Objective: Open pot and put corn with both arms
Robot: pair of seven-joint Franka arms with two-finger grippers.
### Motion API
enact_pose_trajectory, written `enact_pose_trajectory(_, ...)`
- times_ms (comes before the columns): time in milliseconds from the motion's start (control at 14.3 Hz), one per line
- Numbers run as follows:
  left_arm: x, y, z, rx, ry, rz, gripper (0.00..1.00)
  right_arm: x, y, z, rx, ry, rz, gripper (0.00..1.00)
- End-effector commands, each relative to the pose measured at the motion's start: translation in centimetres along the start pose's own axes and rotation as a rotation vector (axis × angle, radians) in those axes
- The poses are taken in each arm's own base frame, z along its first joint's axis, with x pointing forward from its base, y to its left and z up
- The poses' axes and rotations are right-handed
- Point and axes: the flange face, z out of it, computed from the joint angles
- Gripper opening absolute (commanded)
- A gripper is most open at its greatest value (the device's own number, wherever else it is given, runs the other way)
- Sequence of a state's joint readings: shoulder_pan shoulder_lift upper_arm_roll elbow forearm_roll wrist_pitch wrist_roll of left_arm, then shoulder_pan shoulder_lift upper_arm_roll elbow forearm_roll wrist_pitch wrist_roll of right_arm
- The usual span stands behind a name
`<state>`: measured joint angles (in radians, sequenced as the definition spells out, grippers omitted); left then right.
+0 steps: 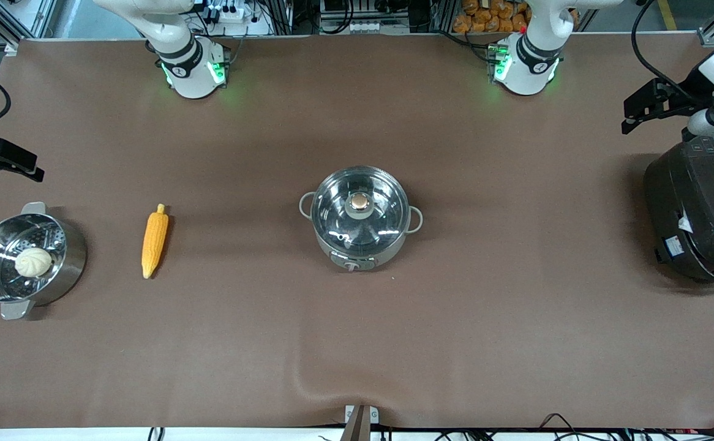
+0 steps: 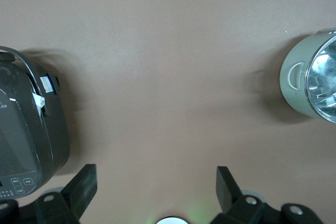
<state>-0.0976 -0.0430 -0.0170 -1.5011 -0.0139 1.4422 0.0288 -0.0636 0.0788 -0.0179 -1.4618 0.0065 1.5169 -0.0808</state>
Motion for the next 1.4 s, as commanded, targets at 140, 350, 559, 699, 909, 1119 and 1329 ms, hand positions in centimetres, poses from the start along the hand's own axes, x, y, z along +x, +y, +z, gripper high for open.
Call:
enact_pose_trajectory(140,-0.4,-0.6,-0.5,0.000,0.004,-0.027,1.00,-0.8,-0.3,-0.8,0.001,0.005,0.010,1.00)
enact_pose_trajectory(350,-0.2,-0.4,-0.3,0.000,-0.001,-0.022,1.00,-0.8,-0.5,-0.8,0.003,0.002,0.008,1.00)
enact_pose_trajectory(559,0.3,-0.3,0.1,0.003,-0.007,-0.006,1.00,-0.7,-1.0,-0.4,0.001,-0.002,-0.001,1.00)
enact_pose_trajectory(699,0.8,-0.8,0.6,0.017,-0.015,-0.015,1.00,-0.9,-1.1,-0.5,0.003,-0.005,-0.002,1.00)
enact_pose_trajectory(909,1.1,-0.6,0.4,0.016,-0.012,-0.017,1.00,-1.0,-1.6,-0.5,0.003,-0.015,0.005,1.00)
enact_pose_trajectory(1119,1.7,0.0,1.3,0.006,-0.029,-0.010,1.00,-1.1,-1.6,-0.5,0.005,-0.016,0.030,1.00)
enact_pose_trajectory(1329,2.3,0.9,2.3,-0.042,-0.047,-0.031,1.00,-0.8,-1.7,-0.1,0.008,-0.013,0.036,1.00)
